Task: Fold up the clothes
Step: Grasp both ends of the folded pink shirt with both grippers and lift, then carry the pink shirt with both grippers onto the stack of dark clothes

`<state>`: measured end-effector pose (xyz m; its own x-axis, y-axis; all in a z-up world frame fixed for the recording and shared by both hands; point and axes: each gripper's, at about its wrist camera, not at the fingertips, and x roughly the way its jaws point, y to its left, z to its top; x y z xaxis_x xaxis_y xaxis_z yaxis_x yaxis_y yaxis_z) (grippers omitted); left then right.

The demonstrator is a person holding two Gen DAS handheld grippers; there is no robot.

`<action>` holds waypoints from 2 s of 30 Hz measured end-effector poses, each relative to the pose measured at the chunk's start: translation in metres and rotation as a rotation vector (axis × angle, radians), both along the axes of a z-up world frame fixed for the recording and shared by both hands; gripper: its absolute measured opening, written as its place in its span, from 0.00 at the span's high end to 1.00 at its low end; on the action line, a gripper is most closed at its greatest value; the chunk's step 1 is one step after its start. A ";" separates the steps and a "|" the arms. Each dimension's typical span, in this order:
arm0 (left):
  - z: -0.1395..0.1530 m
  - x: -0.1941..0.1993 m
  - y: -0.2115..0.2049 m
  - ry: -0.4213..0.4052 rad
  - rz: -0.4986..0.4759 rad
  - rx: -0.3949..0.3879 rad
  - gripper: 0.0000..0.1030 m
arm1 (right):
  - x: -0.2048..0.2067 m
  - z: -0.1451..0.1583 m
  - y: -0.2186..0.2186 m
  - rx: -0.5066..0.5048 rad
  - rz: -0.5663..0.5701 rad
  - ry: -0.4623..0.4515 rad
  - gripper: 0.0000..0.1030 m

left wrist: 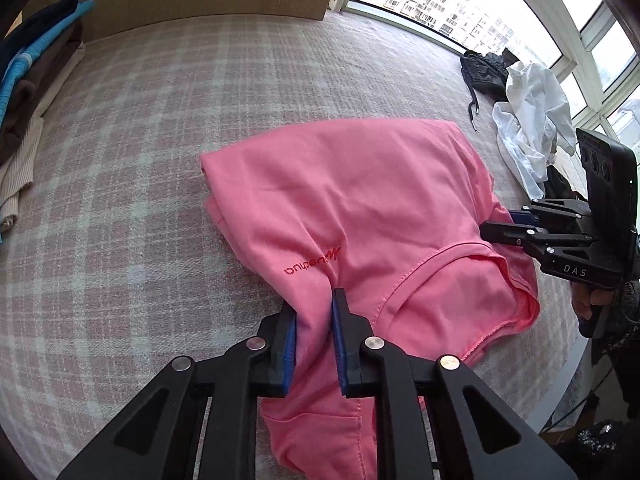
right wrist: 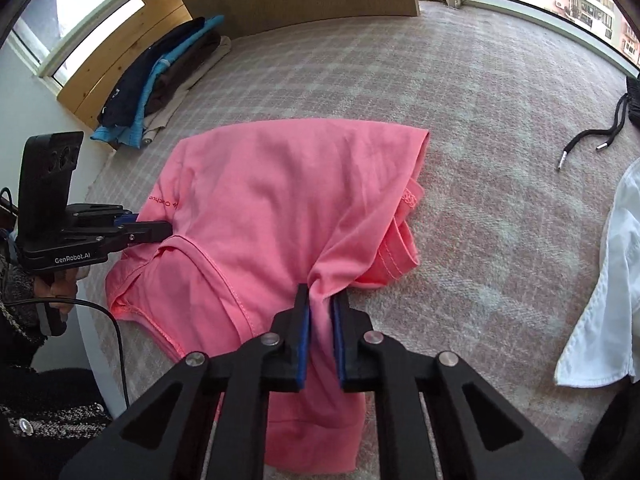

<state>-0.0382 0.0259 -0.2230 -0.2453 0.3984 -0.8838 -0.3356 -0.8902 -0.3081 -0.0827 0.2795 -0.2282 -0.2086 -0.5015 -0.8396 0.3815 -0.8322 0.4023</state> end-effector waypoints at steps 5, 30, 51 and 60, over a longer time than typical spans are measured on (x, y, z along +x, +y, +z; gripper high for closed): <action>-0.003 -0.001 -0.020 -0.063 0.060 0.191 0.91 | -0.005 0.000 0.015 -0.116 -0.062 -0.083 0.91; 0.170 -0.030 -0.171 0.317 -0.005 0.238 0.94 | -0.012 0.215 -0.211 -0.243 0.027 0.314 0.92; 0.168 -0.193 -0.383 0.361 0.092 -0.246 0.88 | -0.178 0.111 -0.423 -0.253 0.003 -0.005 0.88; 0.177 -0.175 -0.379 0.421 0.071 -0.215 0.84 | -0.171 0.100 -0.399 -0.296 -0.002 -0.031 0.73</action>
